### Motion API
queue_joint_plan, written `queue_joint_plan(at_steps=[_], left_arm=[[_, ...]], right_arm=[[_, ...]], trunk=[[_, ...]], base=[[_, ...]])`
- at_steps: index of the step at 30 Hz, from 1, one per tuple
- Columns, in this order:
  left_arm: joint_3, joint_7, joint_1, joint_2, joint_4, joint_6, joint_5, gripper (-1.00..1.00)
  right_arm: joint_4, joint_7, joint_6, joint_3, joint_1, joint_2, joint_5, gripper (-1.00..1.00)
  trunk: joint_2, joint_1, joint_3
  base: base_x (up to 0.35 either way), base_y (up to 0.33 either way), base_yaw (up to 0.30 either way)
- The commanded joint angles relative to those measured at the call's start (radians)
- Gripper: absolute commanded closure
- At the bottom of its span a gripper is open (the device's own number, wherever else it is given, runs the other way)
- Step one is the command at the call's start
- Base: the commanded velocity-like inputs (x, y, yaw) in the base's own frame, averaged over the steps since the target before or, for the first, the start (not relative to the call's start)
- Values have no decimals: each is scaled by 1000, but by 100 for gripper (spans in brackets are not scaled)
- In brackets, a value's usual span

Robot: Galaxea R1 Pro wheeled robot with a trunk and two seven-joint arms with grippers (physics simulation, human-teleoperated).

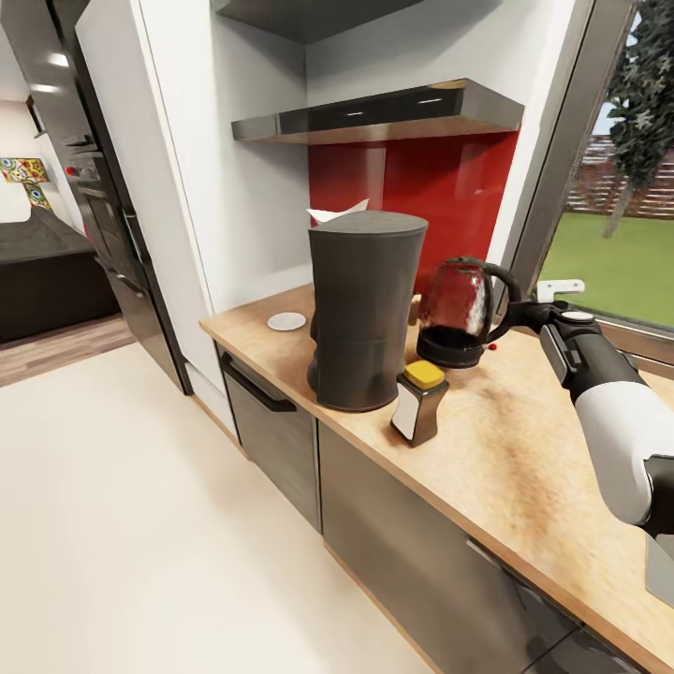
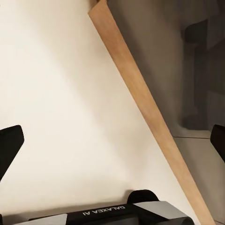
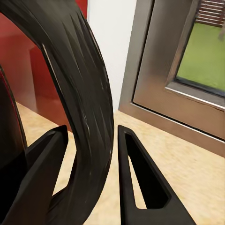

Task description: Set up a coffee station on the kitchen countertop: keep the coffee maker on the countertop, move the bottle of coffee from the kitchen shelf to the counter next to the coffee maker, place a paper coffee filter on top of the coffee maker, put the saucer next to the coffee maker with the coffee cup on the saucer, and place the electric kettle next to the coffee maker.

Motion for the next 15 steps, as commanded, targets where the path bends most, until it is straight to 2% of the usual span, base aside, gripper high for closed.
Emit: queue_joint_plan(at_steps=[1,7,15], left_arm=[[-8,-2,-1,0,1,-7,5,-100],[-8,-2,-1,0,1,-7,5,-100],[-8,-2,-1,0,1,-7,5,-100]], right_arm=[[-2,6,5,-6,-1,1,10,100],[-2,6,5,-6,-1,1,10,100],[-2,6,5,-6,-1,1,10,100]], trunk=[[-1,0,-1],[-1,0,-1],[-1,0,-1]], base=[[0,0,14],[0,0,68],[0,0,9]])
